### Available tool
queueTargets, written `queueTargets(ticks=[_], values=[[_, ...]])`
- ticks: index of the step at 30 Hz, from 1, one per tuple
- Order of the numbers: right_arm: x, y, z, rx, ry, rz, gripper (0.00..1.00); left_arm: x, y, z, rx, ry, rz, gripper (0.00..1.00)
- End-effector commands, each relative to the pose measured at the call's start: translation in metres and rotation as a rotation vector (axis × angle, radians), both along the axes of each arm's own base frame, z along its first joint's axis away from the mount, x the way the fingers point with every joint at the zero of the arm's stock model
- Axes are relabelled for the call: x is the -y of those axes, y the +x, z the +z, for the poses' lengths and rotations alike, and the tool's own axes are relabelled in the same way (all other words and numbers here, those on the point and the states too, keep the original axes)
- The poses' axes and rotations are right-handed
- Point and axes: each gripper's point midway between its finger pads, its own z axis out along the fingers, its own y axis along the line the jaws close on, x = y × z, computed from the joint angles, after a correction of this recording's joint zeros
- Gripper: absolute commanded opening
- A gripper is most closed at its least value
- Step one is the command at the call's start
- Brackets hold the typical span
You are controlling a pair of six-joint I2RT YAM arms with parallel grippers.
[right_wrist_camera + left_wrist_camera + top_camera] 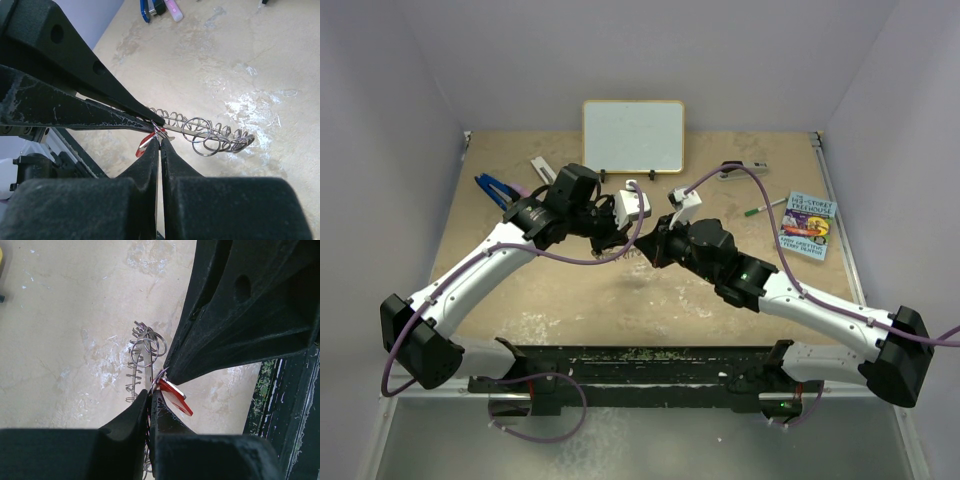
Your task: Put the keys on the keyring
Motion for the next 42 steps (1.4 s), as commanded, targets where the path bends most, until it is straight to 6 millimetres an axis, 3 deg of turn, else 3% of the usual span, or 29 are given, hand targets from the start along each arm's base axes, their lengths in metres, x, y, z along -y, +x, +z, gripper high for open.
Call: queueTargets(ticks=[1, 22, 42], values=[[0.005, 0.007, 0.017, 0.019, 0.039, -0.057, 0.0, 0.005, 0.003, 0.034, 0.091, -0.073, -0.005, 0.03], [0.01, 0.009, 0.014, -0.023, 0.063, -0.106, 0.0, 0.004, 0.005, 0.038, 0.105, -0.08, 0.008, 0.03], [0.012, 0.008, -0.003, -0.085, 0.072, -0.137, 0.0, 0.007, 0.002, 0.044, 0.108, -0.104, -0.01, 0.03]])
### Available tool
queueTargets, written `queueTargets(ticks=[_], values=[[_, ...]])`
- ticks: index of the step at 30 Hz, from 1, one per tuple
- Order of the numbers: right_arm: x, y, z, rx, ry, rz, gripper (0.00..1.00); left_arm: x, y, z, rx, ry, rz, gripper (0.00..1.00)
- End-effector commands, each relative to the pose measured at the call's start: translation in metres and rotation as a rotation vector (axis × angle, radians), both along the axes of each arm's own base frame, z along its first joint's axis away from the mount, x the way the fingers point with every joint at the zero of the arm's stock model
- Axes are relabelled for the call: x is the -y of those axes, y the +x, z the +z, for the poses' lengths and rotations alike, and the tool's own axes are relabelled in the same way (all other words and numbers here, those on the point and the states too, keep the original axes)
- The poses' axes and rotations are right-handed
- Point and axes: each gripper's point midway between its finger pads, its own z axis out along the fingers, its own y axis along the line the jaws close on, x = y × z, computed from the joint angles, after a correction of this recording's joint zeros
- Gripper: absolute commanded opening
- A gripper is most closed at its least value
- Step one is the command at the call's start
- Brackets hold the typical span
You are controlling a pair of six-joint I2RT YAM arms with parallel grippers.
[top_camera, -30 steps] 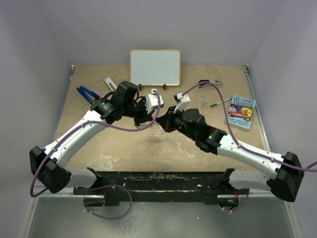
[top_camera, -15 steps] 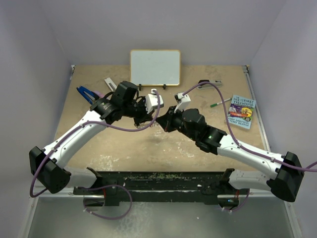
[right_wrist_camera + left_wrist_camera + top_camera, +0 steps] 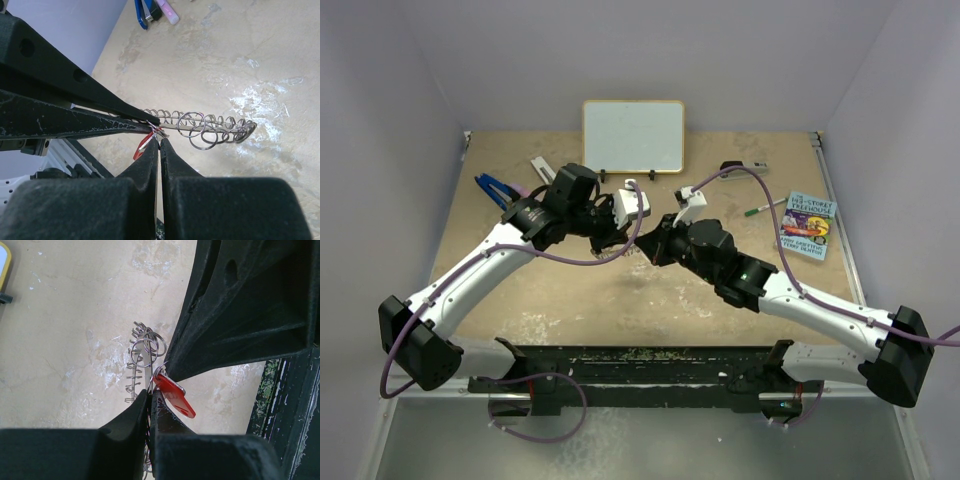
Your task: Put the keys on the keyring
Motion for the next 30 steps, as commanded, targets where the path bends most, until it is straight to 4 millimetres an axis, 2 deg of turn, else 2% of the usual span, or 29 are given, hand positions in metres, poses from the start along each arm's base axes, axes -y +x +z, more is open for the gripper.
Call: queueTargets(ticks=[1, 13, 30], values=[[0.011, 0.005, -0.004, -0.015, -0.001, -0.069, 0.0, 0.008, 0.0, 0.041, 0.091, -0.101, -0.022, 0.03], [0.017, 0.004, -0.009, -0.039, 0.01, -0.098, 0.0, 0.009, -0.001, 0.047, 0.099, -0.117, -0.024, 0.03], [0.0, -0.003, -0.01, -0.031, 0.028, 0.002, 0.0, 0.012, -0.005, 0.049, 0.093, -0.139, -0.049, 0.03]])
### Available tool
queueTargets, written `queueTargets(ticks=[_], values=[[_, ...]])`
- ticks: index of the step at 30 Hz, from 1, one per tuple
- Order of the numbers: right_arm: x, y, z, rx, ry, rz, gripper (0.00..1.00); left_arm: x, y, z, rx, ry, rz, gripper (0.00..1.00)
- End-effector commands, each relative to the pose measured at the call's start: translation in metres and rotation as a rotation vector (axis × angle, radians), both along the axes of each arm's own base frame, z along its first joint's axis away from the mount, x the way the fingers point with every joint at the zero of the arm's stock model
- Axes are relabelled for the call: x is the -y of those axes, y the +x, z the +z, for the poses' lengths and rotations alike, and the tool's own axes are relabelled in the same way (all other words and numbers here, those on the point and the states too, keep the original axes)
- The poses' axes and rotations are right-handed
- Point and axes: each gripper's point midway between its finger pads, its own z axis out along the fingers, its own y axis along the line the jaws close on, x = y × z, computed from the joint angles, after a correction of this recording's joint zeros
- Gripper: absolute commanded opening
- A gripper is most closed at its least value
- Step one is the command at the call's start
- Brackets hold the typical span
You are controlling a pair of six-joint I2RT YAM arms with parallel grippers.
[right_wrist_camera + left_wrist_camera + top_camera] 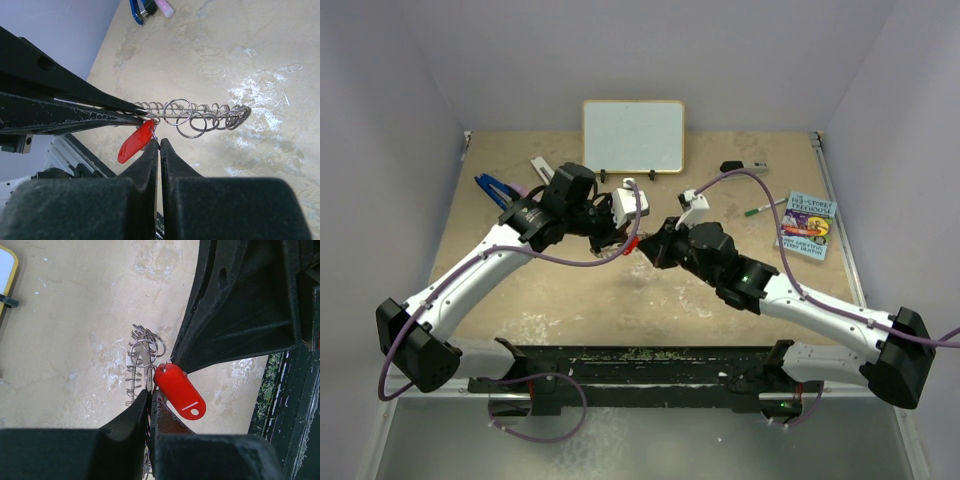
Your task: Put the keys on the keyring
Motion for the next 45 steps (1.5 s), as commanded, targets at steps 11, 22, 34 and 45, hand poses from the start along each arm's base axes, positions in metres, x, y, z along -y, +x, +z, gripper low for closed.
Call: queueTargets(ticks=[11, 22, 34, 45], values=[[-0.008, -0.011, 0.0, 0.018, 0.056, 0.079, 0.0, 0.011, -0.007, 0.048, 0.082, -0.146, -0.066, 0.03], [-0.008, -0.016, 0.004, 0.037, 0.066, 0.104, 0.0, 0.011, -0.01, 0.048, 0.073, -0.163, -0.094, 0.03], [0.007, -0.042, 0.022, 0.128, 0.057, 0.173, 0.0, 0.008, -0.001, 0.045, 0.108, -0.173, -0.09, 0.03], [0.022, -0.04, -0.005, 0.17, 0.051, 0.126, 0.0, 0.006, 0.026, 0.033, 0.094, -0.139, -0.162, 0.03]])
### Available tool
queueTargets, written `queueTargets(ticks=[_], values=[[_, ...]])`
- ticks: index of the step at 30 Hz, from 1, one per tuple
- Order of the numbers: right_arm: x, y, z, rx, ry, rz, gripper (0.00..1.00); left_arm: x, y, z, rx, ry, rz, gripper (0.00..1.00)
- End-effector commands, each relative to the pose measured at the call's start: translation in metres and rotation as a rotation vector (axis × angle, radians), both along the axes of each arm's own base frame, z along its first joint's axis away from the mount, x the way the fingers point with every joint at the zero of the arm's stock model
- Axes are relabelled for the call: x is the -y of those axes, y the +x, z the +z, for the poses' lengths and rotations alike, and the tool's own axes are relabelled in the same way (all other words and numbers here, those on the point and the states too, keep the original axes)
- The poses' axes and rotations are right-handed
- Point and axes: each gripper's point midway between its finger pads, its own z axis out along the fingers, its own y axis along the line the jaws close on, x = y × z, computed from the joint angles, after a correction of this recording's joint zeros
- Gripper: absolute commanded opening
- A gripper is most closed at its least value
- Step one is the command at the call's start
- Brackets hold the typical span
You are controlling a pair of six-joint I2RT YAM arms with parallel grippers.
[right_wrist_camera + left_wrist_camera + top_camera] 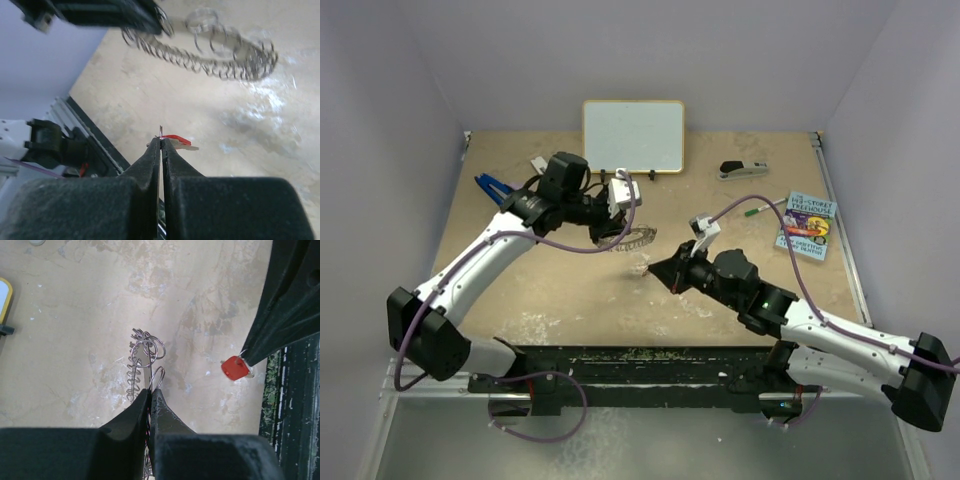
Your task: Put the keys on the keyring
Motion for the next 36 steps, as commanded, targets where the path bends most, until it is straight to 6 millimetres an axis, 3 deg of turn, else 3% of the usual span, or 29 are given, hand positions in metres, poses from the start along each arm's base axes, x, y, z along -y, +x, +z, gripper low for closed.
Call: queueTargets(ticks=[1, 5, 10, 15, 20, 25, 30, 36], values=[[0.005, 0.006, 0.003, 0.06, 0.027, -0.039, 0.0, 0.001, 0.016, 0.031, 0.094, -0.032, -0.048, 0.03], [0.001, 0.006, 0.013, 0.1, 0.066, -0.024, 0.0, -0.007, 0.021, 0.032, 0.069, -0.005, -0.032, 0.03], [-0.006, 0.008, 0.022, 0.106, 0.068, -0.005, 0.0, -0.013, 0.025, 0.044, 0.174, -0.053, 0.039, 0.03], [-0.017, 0.008, 0.033, 0.131, 0.095, 0.032, 0.0, -0.021, 0.04, 0.029, 0.218, -0.04, 0.137, 0.03], [-0.03, 0.016, 0.05, 0.181, 0.154, 0.035, 0.0, -0.027, 0.052, 0.032, 0.355, -0.089, 0.207, 0.03], [-0.041, 0.026, 0.053, 0.204, 0.167, 0.03, 0.0, -0.028, 0.048, 0.033, 0.384, -0.152, 0.231, 0.03], [-0.054, 0.026, 0.05, 0.191, 0.212, 0.059, 0.0, -0.027, 0.026, 0.051, 0.472, -0.269, 0.198, 0.03], [-0.06, 0.035, 0.054, 0.211, 0.22, 0.038, 0.0, -0.028, 0.011, 0.049, 0.498, -0.324, 0.177, 0.03]])
